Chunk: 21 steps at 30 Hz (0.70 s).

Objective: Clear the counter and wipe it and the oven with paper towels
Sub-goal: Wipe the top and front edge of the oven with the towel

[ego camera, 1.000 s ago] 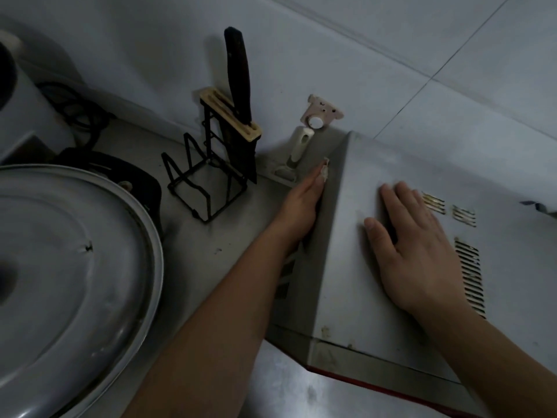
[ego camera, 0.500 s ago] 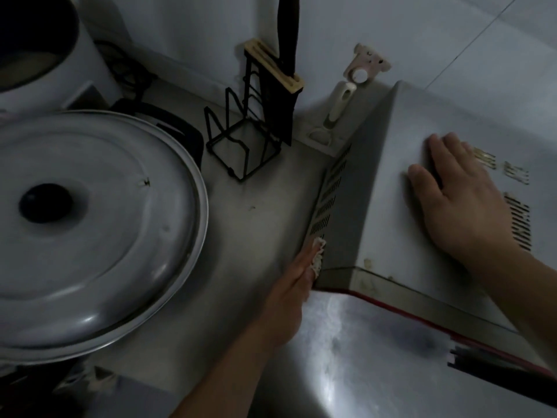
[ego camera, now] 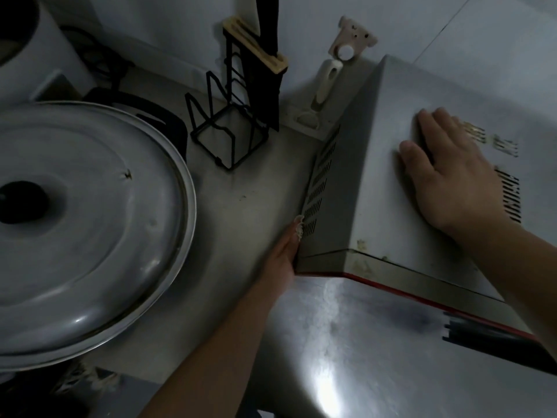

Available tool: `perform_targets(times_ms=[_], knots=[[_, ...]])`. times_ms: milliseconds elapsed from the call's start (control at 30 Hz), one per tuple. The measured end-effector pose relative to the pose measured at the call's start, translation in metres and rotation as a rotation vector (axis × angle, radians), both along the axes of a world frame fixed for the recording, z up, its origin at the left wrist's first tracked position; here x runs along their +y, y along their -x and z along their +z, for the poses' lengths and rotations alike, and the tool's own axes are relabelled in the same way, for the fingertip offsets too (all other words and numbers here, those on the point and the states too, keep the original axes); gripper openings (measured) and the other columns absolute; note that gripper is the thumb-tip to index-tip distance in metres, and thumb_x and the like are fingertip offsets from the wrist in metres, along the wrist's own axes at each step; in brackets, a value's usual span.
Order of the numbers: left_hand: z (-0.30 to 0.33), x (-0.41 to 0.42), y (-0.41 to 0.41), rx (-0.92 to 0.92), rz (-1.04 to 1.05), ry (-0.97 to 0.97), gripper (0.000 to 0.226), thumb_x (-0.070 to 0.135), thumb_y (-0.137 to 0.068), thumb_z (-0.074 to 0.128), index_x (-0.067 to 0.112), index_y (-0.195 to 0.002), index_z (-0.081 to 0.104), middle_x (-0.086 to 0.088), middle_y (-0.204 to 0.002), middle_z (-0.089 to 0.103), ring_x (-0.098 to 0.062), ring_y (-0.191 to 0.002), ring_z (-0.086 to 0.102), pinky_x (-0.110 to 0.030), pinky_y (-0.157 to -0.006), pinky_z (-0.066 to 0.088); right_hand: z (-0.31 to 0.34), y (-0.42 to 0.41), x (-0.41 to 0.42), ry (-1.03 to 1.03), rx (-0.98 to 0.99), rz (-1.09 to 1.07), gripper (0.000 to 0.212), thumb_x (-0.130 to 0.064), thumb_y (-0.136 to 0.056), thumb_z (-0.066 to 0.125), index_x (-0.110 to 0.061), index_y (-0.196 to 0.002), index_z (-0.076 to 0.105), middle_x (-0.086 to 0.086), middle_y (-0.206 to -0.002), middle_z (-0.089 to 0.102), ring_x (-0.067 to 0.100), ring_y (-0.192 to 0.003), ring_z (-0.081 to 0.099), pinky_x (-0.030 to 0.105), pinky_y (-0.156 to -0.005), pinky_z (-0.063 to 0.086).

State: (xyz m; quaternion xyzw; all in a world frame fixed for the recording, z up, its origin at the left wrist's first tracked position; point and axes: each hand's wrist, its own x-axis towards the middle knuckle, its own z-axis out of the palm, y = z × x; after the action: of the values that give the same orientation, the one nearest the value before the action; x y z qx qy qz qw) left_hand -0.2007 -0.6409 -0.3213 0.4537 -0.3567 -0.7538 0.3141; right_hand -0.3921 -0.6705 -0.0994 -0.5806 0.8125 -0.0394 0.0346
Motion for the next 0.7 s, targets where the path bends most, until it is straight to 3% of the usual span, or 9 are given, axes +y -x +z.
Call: perform_targets(times_ms=[133, 300, 433, 567, 700], knots=[[-0.006, -0.004, 0.000, 0.012, -0.017, -0.056, 0.038, 0.016, -0.107, 0.043, 0.016, -0.144, 0.050, 0.008, -0.140, 0.056, -0.004, -0.135, 0.048, -0.024, -0.118, 0.031, -0.002, 0.002, 0.000, 0.017, -0.002, 0.004, 0.065, -0.061, -0.101, 0.022, -0.027, -0.157, 0.017, -0.002, -0.164, 0.012, 0.015, -0.151, 0.008, 0.030, -0.119, 0.006], [0.029, 0.014, -0.003, -0.035, 0.034, 0.055, 0.036, 0.017, -0.108, 0.041, 0.028, -0.141, 0.050, 0.013, -0.146, 0.051, 0.009, -0.132, 0.045, -0.015, -0.113, 0.031, -0.002, 0.003, 0.000, 0.018, 0.003, 0.008, 0.066, -0.061, -0.101, 0.022, -0.027, -0.157, 0.018, 0.000, -0.164, 0.013, 0.017, -0.151, 0.008, 0.030, -0.118, 0.005], [0.074, 0.024, -0.010, -0.019, 0.013, 0.125, 0.036, 0.037, -0.104, 0.043, 0.045, -0.139, 0.051, 0.019, -0.152, 0.044, 0.003, -0.142, 0.034, -0.034, -0.123, 0.024, -0.002, 0.003, 0.001, 0.025, -0.001, 0.018, 0.066, -0.061, -0.101, 0.021, -0.026, -0.157, 0.018, 0.000, -0.164, 0.013, 0.017, -0.151, 0.009, 0.030, -0.118, 0.006], [0.132, 0.041, -0.012, 0.056, 0.017, 0.346, 0.042, 0.034, -0.106, 0.030, 0.034, -0.146, 0.041, 0.018, -0.157, 0.037, -0.003, -0.148, 0.025, -0.032, -0.124, 0.020, -0.002, 0.003, 0.001, 0.021, -0.003, 0.018, 0.066, -0.061, -0.101, 0.021, -0.026, -0.157, 0.018, 0.000, -0.164, 0.012, 0.017, -0.151, 0.008, 0.031, -0.118, 0.005], [0.135, 0.046, -0.008, 0.128, 0.034, 0.442, 0.056, 0.058, -0.103, 0.030, 0.032, -0.153, 0.035, 0.002, -0.162, 0.031, -0.023, -0.152, 0.022, -0.055, -0.122, 0.018, -0.002, 0.002, 0.001, 0.024, -0.003, 0.011, 0.066, -0.061, -0.100, 0.021, -0.027, -0.157, 0.018, -0.001, -0.164, 0.012, 0.016, -0.151, 0.008, 0.030, -0.118, 0.005]])
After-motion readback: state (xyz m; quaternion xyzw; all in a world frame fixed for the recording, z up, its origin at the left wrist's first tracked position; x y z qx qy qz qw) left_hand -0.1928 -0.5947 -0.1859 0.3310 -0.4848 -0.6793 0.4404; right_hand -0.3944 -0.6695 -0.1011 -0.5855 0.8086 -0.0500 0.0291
